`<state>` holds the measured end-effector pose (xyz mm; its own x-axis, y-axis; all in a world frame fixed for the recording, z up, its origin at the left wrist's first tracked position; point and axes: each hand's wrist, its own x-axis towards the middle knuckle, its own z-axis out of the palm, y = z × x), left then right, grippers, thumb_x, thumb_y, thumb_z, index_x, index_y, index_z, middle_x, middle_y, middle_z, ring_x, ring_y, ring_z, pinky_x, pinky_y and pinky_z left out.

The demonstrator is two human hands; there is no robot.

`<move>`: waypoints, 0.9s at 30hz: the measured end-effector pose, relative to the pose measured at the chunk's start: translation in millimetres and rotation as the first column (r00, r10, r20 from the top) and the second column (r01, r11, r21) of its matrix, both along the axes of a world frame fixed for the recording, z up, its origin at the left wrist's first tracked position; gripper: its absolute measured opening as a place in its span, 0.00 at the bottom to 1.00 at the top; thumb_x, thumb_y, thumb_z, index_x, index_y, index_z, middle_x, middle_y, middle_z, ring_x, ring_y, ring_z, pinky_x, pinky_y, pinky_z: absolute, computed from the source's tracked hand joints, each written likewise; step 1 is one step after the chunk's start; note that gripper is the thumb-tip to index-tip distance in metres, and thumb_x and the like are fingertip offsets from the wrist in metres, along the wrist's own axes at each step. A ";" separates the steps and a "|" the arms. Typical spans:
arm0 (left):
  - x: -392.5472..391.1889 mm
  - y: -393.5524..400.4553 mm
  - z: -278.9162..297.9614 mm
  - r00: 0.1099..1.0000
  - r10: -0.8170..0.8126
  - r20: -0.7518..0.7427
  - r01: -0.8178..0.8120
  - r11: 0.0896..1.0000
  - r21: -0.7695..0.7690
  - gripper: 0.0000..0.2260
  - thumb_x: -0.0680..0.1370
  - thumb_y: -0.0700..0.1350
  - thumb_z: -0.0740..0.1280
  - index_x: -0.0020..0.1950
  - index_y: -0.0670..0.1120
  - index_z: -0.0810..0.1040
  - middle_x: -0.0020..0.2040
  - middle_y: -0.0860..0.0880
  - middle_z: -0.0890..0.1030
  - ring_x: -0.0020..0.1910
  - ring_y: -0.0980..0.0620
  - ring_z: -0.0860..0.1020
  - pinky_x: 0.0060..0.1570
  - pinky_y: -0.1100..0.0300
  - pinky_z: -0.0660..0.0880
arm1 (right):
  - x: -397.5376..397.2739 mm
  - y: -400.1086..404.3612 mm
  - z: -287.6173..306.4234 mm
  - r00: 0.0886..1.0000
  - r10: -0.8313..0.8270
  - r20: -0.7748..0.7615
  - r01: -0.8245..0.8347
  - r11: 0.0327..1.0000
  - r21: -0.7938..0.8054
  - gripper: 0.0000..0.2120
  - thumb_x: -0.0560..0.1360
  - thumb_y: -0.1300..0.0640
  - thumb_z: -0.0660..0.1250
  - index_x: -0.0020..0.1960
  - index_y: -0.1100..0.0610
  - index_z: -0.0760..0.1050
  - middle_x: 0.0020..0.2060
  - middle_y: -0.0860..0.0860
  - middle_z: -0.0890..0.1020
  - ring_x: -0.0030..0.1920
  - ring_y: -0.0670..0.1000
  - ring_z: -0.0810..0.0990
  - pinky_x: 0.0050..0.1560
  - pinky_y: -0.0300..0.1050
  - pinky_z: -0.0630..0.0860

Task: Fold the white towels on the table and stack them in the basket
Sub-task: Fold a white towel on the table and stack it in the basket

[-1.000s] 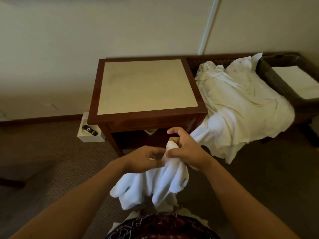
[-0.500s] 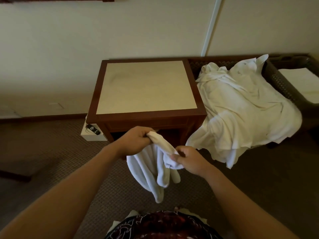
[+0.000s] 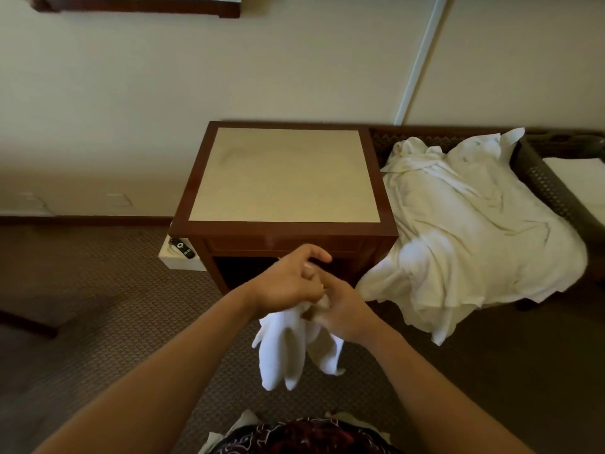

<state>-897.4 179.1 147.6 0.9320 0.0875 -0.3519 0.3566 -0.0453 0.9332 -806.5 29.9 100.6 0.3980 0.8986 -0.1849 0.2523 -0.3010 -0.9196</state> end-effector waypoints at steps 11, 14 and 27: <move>-57.4 5.5 -86.8 0.977 0.159 -0.140 -0.080 0.888 0.452 0.07 0.78 0.51 0.70 0.56 0.58 0.80 0.48 0.56 0.83 0.47 0.56 0.81 0.51 0.47 0.80 | 25.9 -8.8 32.8 0.854 -0.231 -0.467 0.343 0.924 0.170 0.23 0.78 0.72 0.61 0.42 0.48 0.86 0.39 0.52 0.85 0.42 0.51 0.84 0.42 0.44 0.80; -65.0 5.6 -94.2 0.914 0.377 -0.150 -0.246 0.810 0.532 0.04 0.83 0.52 0.65 0.52 0.57 0.80 0.45 0.52 0.83 0.43 0.52 0.80 0.42 0.53 0.78 | 44.0 -11.3 30.8 0.889 -0.410 -0.206 0.439 0.891 0.119 0.16 0.79 0.67 0.65 0.46 0.49 0.84 0.39 0.44 0.85 0.41 0.43 0.82 0.39 0.38 0.77; -8.4 -36.0 -37.8 0.856 0.494 -0.153 -0.502 0.864 -0.021 0.03 0.82 0.43 0.69 0.50 0.46 0.81 0.45 0.46 0.79 0.41 0.51 0.78 0.39 0.56 0.77 | 3.3 -17.5 10.5 0.923 -0.382 -0.053 0.383 0.924 0.010 0.14 0.72 0.67 0.74 0.53 0.54 0.75 0.44 0.51 0.78 0.36 0.40 0.76 0.36 0.36 0.76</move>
<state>-905.8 143.1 109.8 0.7108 0.5026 -0.4921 0.4419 0.2253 0.8683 -803.2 12.4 111.0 0.7031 0.6832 -0.1970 0.0758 -0.3474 -0.9346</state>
